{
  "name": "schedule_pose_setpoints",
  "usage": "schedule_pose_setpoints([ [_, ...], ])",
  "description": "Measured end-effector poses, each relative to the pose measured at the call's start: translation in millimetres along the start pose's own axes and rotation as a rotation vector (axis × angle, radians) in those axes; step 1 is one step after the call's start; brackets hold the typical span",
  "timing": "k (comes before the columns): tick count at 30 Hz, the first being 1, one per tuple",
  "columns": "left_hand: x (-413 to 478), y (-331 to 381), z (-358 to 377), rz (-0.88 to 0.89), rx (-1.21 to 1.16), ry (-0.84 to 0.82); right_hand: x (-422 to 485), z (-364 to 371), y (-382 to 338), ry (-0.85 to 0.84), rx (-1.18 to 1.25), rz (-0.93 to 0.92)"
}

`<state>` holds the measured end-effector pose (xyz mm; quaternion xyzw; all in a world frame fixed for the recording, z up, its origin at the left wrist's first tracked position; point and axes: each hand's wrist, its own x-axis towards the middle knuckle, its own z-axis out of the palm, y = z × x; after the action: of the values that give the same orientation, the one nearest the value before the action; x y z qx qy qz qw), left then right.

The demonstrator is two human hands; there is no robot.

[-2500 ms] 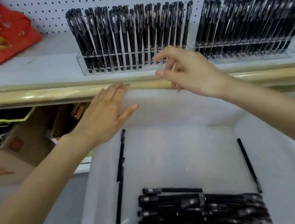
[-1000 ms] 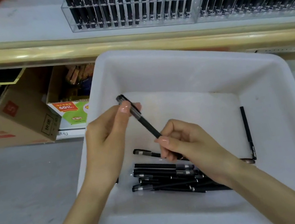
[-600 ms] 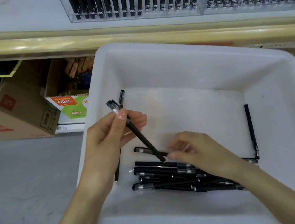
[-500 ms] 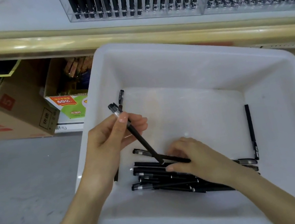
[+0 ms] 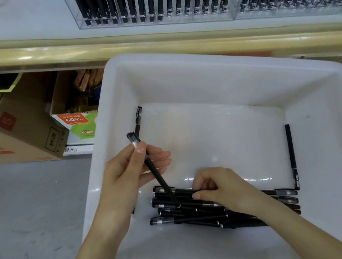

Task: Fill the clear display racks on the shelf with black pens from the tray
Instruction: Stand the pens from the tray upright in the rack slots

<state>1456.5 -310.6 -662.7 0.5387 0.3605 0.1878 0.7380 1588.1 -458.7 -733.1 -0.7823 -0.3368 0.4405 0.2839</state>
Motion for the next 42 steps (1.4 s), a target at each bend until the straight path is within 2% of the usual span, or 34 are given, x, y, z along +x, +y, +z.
schedule_pose_setpoints([
  [4, 0, 2, 1, -0.031, 0.008, 0.006, 1, -14, 2, 0.086, 0.115, 0.053],
  [8, 0, 2, 2, -0.058, 0.014, 0.015, -10, -33, -9, 0.226, 0.510, 0.117],
  [11, 1, 3, 3, -0.071, -0.022, 0.020, -24, -39, -32, 0.173, 0.831, 0.076],
  [13, 1, 6, 4, -0.084, -0.092, 0.005, -31, -36, -50, 0.123, 0.919, 0.023],
  [18, 2, 17, 6, -0.117, -0.240, -0.043, -32, -18, -72, 0.127, 0.749, -0.045],
  [24, 0, 18, 9, -0.122, -0.256, -0.073, -30, -9, -74, 0.174, 0.676, -0.041],
  [29, 0, 19, 14, -0.108, -0.231, -0.073, -28, -14, -71, 0.121, 0.611, -0.095],
  [32, 3, 21, 11, -0.068, -0.237, -0.018, -24, -31, -56, 0.143, 0.458, -0.080],
  [34, 4, 22, 9, -0.048, -0.204, -0.008, -19, -42, -38, 0.174, 0.242, -0.033],
  [37, 4, 18, 8, -0.029, -0.089, -0.020, -15, -41, -19, 0.062, -0.088, 0.047],
  [42, 4, 13, 8, -0.050, -0.019, -0.025, -12, -18, -11, -0.092, -0.017, 0.085],
])
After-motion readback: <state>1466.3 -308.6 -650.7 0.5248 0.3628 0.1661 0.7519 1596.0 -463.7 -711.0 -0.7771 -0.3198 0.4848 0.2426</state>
